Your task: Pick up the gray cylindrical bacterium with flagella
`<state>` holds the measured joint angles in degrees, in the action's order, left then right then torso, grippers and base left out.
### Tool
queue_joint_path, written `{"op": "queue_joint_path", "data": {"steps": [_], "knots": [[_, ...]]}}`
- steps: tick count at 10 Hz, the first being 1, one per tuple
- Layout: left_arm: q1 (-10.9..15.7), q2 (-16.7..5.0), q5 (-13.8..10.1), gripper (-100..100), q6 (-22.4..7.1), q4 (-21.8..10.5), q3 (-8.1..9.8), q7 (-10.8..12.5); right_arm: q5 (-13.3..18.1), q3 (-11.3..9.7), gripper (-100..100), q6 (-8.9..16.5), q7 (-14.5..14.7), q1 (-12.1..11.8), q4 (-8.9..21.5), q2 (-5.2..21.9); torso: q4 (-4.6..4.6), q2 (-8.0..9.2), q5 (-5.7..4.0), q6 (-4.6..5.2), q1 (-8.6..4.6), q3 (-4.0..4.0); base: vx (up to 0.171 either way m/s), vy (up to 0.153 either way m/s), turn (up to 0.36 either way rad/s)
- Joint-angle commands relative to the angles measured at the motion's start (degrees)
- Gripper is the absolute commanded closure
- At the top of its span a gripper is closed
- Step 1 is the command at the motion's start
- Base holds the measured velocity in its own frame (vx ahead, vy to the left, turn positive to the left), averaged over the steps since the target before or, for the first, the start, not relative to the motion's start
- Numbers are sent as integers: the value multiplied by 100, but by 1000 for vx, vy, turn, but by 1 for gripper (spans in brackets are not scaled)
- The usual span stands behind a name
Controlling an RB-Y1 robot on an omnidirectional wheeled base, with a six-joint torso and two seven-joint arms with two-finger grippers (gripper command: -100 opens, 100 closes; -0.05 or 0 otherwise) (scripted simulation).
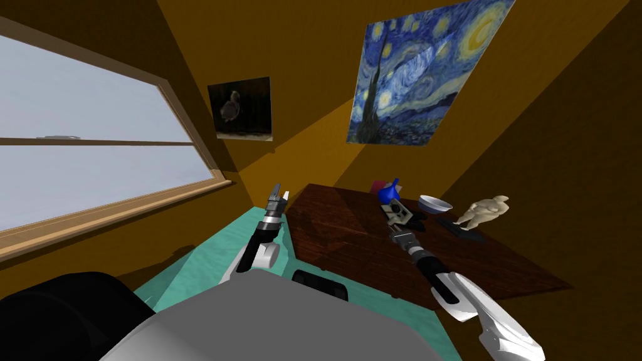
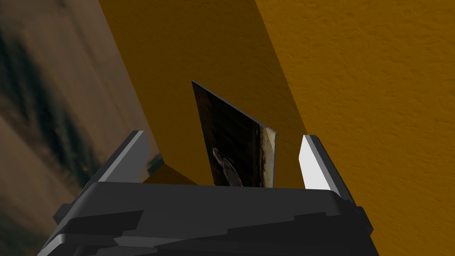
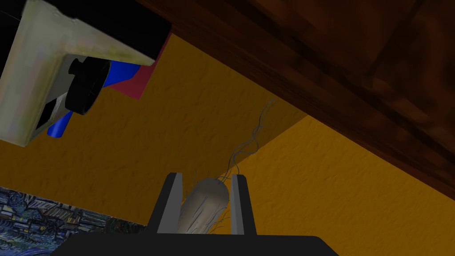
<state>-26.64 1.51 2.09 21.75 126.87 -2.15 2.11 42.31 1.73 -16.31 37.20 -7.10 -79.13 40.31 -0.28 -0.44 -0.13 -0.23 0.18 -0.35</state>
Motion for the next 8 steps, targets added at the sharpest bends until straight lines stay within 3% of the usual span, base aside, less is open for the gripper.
{"op": "queue_joint_path", "data": {"steps": [1, 6, 7, 8], "knots": [[0, 0, 0, 0, 0, 0, 0, 0, -8, 109, 100, -66, -99, -286, -286, 146, 0, 0, 0, 0, 0, 0, 75, 31, -38], [0, 0, 0, 0, 0, 0, 0, 0, -23, 215, 100, -121, -216, -1155, -1099, 312, -1, -12, 4, -4, 14, -6, 81, 48, -25], [0, 0, 0, 0, 0, 0, 0, 0, -18, 211, 100, -118, -200, -1049, -991, 298, 1, 3, 1, -7, 6, 2, 8, 9, 5], [1, 0, 0, 0, 0, 0, 0, 0, -17, 204, 0, -113, -208, -1063, -1014, 299, 4, 12, 0, -5, -5, 7, 0, 0, 0]]}}
